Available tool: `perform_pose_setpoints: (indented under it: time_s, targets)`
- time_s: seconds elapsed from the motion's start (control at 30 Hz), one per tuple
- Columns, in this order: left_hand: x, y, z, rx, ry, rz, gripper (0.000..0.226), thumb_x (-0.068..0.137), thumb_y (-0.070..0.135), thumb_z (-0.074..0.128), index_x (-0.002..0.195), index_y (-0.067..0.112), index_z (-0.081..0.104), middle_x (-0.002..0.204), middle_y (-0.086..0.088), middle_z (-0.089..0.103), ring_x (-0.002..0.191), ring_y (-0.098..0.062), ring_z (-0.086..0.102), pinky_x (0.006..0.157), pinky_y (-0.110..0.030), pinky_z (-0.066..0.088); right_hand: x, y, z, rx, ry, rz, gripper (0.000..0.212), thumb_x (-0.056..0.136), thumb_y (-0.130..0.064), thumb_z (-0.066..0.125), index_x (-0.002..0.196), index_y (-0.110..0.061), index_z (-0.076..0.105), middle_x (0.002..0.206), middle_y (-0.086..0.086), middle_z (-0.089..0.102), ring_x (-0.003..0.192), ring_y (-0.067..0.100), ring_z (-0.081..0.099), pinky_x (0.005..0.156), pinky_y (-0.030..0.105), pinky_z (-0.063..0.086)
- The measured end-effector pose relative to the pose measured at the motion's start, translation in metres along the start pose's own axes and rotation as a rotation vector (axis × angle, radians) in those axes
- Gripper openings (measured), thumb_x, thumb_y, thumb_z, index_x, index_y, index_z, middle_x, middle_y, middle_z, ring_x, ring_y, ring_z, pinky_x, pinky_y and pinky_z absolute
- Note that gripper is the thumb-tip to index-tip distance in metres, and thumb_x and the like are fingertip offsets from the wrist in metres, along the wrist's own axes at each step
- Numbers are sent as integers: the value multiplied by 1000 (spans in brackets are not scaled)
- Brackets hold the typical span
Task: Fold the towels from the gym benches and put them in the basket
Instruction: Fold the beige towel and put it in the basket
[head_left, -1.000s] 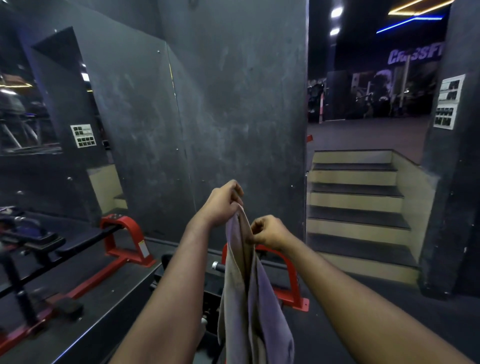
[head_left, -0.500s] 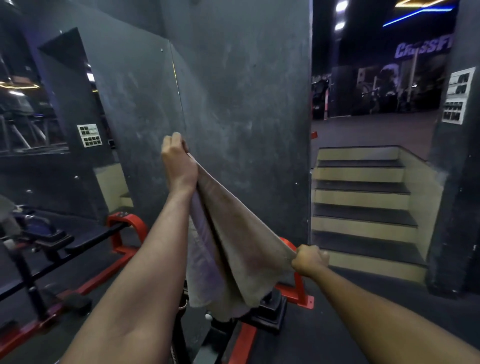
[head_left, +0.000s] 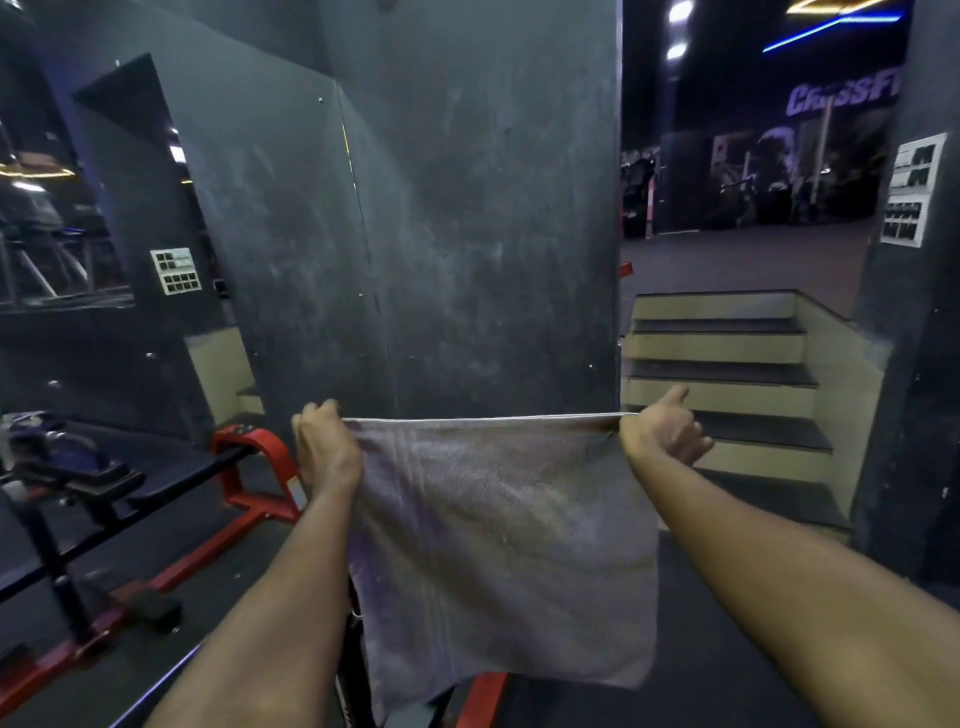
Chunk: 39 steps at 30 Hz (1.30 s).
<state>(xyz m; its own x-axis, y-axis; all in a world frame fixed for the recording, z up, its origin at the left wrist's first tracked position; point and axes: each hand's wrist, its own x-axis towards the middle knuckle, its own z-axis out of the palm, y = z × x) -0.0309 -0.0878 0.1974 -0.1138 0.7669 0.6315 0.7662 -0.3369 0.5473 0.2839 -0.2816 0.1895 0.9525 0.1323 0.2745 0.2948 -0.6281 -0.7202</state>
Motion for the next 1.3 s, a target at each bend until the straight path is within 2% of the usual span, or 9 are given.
perform_pose_setpoints:
  time_s: [0.23, 0.33, 0.43, 0.53, 0.6, 0.77, 0.9, 1.1, 1.3]
  targets:
    - [-9, -3, 13, -65, -20, -186, 18, 87, 7, 41, 82, 12, 57, 97, -12, 50, 90, -36, 54, 68, -37, 41, 14, 0, 19, 42, -123, 260, 13, 89, -5, 52, 90, 1, 65, 94, 17, 64, 104, 34, 56, 92, 48, 44]
    - [-12, 3, 10, 2, 32, -122, 16, 84, 0, 46, 79, 11, 58, 96, -14, 51, 94, -36, 49, 72, -42, 45, 47, 34, 81, 188, -249, 354, 26, 93, 0, 42, 109, 14, 56, 110, 35, 56, 110, 47, 50, 100, 36, 46]
    - [-16, 11, 10, 31, 18, -112, 17, 84, -1, 49, 77, 8, 61, 94, -18, 52, 94, -38, 48, 72, -46, 45, 41, 34, 98, 150, -614, 249, 36, 102, 0, 31, 134, 15, 37, 134, 41, 42, 117, 48, 41, 68, 12, 40]
    - [-22, 11, 14, 2, -58, -129, 19, 84, 1, 46, 79, 8, 63, 95, -17, 54, 95, -38, 50, 72, -42, 42, 8, 25, 54, -181, -792, 116, 22, 98, -29, 54, 85, -12, 59, 78, 7, 61, 70, 19, 48, 71, 26, 41]
    - [-27, 9, 18, 9, -109, -126, 21, 83, 0, 45, 79, 9, 64, 95, -15, 54, 96, -36, 51, 71, -38, 41, 4, 26, 53, 36, -828, 218, 14, 96, -14, 53, 92, -3, 62, 77, 7, 50, 62, 15, 43, 64, 17, 50]
    - [-41, 10, 25, -78, -163, -142, 25, 84, 6, 39, 84, 9, 63, 92, -7, 46, 84, -25, 45, 66, -32, 31, -26, 20, 51, 338, -102, 282, 31, 95, -13, 44, 108, 1, 69, 113, 24, 65, 105, 39, 61, 87, 41, 49]
    - [-38, 1, 12, 2, 1, -79, 26, 80, -8, 45, 93, 10, 59, 95, -15, 52, 95, -34, 48, 71, -43, 43, -24, 28, 46, 98, -48, -80, 12, 85, -10, 58, 93, -16, 65, 112, 13, 57, 111, 34, 47, 98, 49, 33]
    - [-32, 17, -11, -57, 263, -58, 33, 85, -10, 41, 116, 2, 45, 106, -23, 49, 97, -41, 49, 71, -48, 42, -11, 2, 19, 453, 88, 34, 15, 90, -23, 61, 96, -11, 57, 96, 22, 68, 97, 41, 63, 90, 46, 43]
    - [-15, 29, -7, 3, -181, -458, 31, 93, 1, 44, 117, -3, 62, 123, -24, 60, 115, -42, 58, 89, -48, 50, -23, -24, 8, 318, -91, 218, 24, 81, -20, 69, 102, -8, 71, 104, 18, 71, 98, 37, 68, 82, 39, 55]
